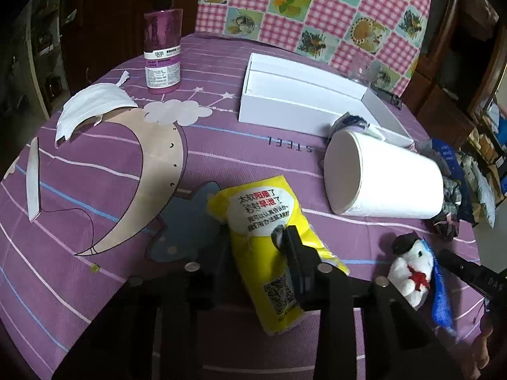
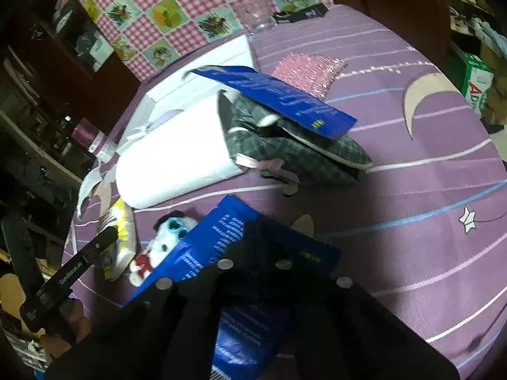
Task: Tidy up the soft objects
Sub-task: 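Grasp yellow tissue pack with left gripper while right gripper grasps white plush dog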
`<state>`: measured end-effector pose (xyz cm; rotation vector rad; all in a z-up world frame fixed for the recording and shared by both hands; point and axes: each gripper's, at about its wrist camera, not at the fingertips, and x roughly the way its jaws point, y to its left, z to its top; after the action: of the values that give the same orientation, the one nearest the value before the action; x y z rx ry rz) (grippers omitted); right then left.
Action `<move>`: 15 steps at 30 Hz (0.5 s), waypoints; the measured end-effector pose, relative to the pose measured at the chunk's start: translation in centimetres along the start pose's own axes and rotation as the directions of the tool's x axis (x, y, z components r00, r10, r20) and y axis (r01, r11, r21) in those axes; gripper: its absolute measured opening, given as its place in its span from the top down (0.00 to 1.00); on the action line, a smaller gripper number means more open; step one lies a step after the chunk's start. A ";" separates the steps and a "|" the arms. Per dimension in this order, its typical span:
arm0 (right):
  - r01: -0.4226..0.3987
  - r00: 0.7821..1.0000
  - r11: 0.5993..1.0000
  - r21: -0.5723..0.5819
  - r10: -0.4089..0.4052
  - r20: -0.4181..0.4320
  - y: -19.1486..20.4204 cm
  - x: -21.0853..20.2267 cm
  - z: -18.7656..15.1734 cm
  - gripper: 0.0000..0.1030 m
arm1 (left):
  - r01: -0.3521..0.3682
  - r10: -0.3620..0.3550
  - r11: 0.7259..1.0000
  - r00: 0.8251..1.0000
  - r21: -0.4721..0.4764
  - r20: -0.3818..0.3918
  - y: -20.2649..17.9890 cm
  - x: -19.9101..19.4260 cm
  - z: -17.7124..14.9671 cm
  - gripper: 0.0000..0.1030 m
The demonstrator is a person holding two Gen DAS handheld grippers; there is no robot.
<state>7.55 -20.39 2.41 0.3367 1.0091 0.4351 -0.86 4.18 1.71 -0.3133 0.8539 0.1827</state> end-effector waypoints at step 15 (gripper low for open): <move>-0.008 0.997 0.987 -0.162 0.020 0.073 1.9 -1.8 -2.1 0.42 | 0.170 -0.167 0.985 0.982 -0.027 0.087 0.6 -2.8 0.0 0.76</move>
<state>4.56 -19.54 3.63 0.2130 0.8935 0.5102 -2.83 4.70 3.77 -0.4058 0.7368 0.0528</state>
